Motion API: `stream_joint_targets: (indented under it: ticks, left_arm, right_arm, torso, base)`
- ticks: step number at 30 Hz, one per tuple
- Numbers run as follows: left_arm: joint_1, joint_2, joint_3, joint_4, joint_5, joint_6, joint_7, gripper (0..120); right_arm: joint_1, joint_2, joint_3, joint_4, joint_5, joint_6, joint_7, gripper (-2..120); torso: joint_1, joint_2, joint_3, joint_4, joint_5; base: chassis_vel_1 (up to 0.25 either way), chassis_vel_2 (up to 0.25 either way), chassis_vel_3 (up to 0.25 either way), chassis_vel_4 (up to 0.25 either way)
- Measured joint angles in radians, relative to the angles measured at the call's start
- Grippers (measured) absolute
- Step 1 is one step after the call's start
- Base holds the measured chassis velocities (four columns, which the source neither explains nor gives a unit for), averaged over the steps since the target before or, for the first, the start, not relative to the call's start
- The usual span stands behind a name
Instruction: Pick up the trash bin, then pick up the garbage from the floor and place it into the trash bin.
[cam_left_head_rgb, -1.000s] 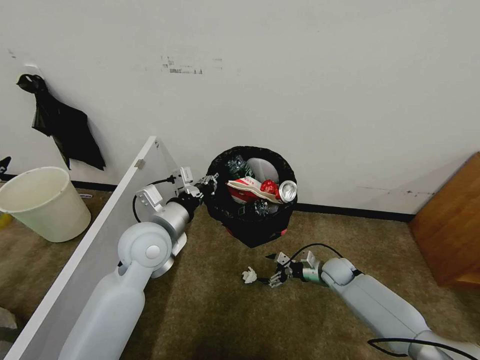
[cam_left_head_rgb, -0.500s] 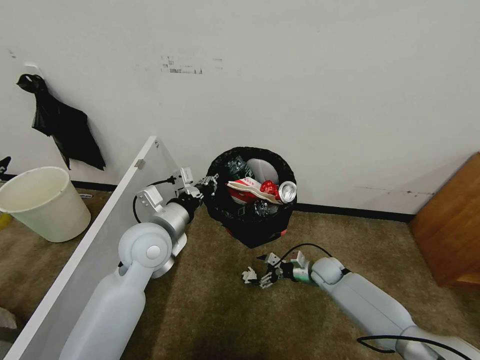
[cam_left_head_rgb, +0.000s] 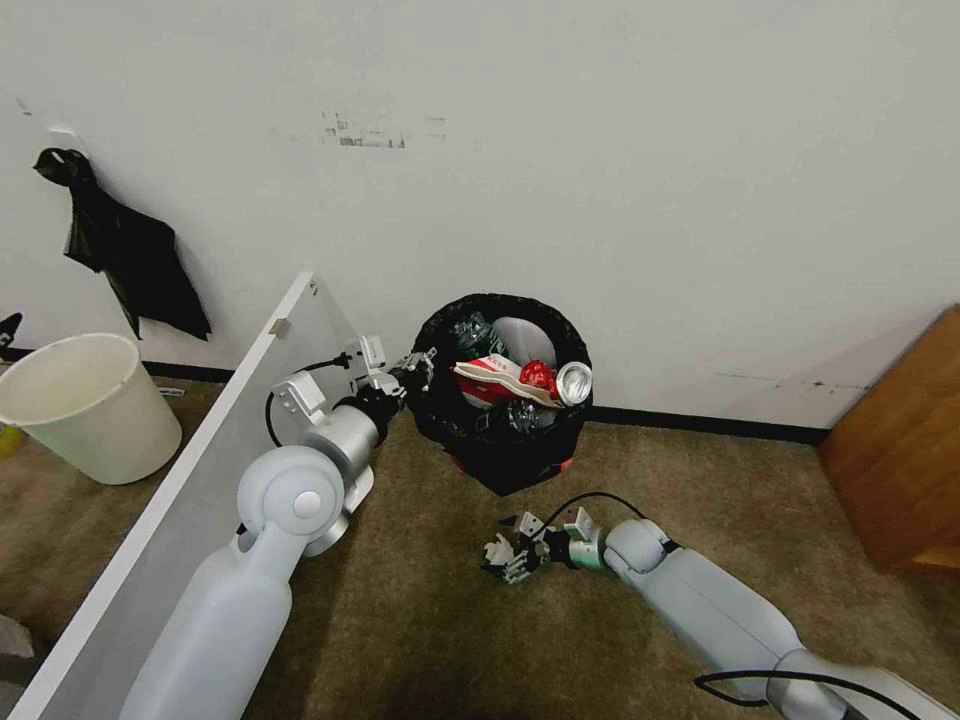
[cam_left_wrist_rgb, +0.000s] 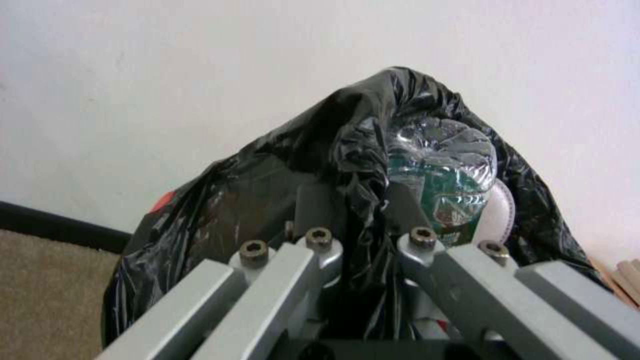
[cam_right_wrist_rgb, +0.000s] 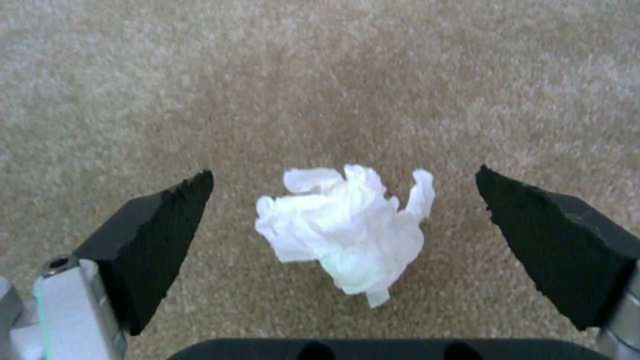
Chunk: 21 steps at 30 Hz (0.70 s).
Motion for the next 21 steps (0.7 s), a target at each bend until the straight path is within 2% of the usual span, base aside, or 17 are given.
stream_joint_targets:
  ticks: [21]
  left_arm:
    - [-0.009,-0.009,0.017,0.021,0.009,-0.003,0.010,4]
  right_arm:
    - [0.016,0.037,0.012,-0.071,-0.017,0.016,0.006,100]
  torso:
    - [0.000,0.000,0.000,0.0001,0.0001]
  base:
    - [0.000,0.000,0.000,0.000]
